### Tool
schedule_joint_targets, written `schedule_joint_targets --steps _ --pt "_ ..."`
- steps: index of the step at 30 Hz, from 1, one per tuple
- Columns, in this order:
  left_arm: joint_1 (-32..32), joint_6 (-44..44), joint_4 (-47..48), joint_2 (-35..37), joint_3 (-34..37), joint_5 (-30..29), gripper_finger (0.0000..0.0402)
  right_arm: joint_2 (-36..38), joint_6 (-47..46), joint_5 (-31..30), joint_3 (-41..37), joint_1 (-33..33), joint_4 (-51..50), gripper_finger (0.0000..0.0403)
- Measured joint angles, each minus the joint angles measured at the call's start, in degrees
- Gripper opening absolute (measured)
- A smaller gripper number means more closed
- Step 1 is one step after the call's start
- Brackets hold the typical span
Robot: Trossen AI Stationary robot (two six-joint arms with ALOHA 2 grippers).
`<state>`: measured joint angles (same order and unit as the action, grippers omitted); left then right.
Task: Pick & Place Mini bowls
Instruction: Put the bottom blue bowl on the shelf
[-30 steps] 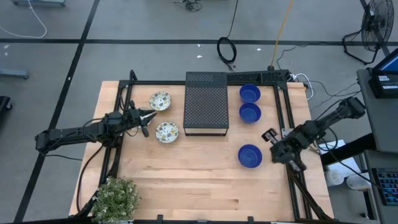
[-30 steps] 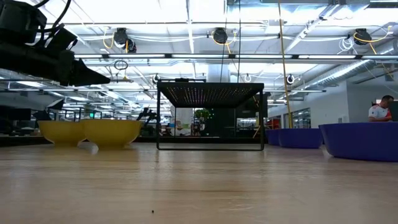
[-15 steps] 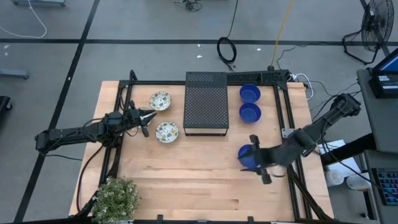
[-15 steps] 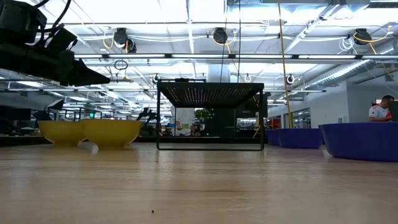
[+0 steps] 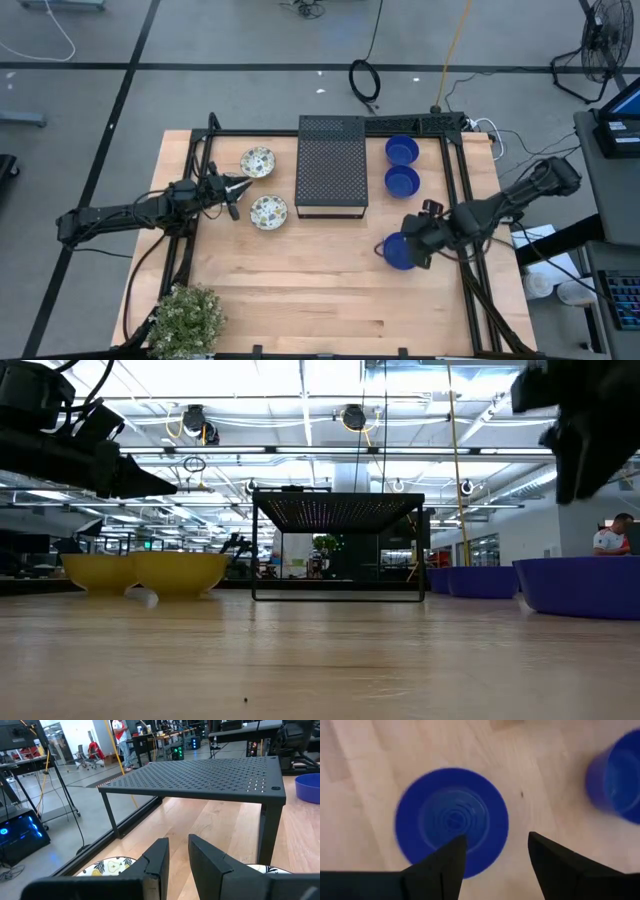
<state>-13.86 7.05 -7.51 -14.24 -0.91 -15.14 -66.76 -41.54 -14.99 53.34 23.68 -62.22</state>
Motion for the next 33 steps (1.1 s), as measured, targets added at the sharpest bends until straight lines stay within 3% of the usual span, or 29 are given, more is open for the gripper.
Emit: schedule_joint_targets --steps 13,20,33 --pt "0.01 -0.01 0.0 -0.01 -0.01 0.0 0.0077 -0.02 5.39 10.3 -12.51 -12.69 11.53 0.0196" --pt "0.01 -0.01 -0.01 0.0 -0.02 0.0 0.0077 -0.02 7.99 12.22 -16.31 -13.63 17.19 0.0196" --pt "0.0 0.0 -0.02 0.0 -0.02 0.0 0.0077 -0.02 8.17 12.16 -16.98 -13.63 17.47 0.0192"
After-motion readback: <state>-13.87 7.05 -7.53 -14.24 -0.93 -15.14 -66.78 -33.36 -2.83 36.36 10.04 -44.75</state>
